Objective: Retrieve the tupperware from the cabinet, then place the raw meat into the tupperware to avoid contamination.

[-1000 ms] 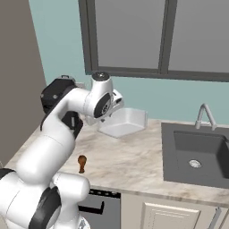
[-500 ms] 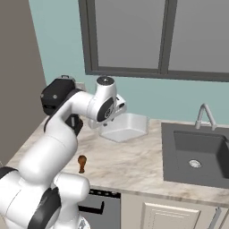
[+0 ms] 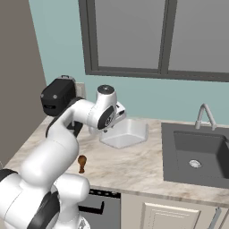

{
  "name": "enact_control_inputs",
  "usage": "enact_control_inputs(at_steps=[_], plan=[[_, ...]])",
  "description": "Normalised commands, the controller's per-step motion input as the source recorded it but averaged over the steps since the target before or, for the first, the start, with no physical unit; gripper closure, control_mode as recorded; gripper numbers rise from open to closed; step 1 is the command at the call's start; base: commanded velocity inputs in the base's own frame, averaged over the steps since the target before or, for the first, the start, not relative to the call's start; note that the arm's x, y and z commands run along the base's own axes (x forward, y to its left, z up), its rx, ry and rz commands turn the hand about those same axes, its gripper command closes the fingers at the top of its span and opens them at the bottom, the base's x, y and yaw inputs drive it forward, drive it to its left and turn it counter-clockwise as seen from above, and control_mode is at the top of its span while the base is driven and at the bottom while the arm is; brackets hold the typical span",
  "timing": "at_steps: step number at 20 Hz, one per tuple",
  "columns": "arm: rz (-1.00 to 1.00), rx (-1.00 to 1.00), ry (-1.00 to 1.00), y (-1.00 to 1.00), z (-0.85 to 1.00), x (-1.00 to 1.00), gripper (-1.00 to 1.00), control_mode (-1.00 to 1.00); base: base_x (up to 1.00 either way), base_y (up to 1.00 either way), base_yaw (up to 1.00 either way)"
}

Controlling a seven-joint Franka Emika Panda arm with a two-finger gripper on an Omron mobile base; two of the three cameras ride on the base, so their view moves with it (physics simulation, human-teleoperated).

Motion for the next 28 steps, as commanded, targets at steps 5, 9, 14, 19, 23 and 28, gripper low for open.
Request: enact_control_inputs(at_steps=[5,9,14,19,23,28], plan=[[0.00,0.00,0.00,0.00,-0.31,-0.01,1.00,-1.00,0.00,0.00,0.00],[0.00,0.00,0.02,0.01,-0.34,-0.03,1.00,-1.00,0.00,0.00,0.00],[0.00,0.00,0.05,0.05,-0.37,-0.04,1.00,-1.00,0.00,0.00,0.00],[-0.01,-0.01,0.08,0.11,-0.36,-0.05,1.00,-1.00,0.00,0.00,0.00],[-0.01,-0.01,0.08,0.14,-0.34,-0.04,1.00,-1.00,0.00,0.00,0.00],[-0.01,0.00,0.08,0.08,-0.30,-0.09,1.00,-1.00,0.00,0.00,0.00]])
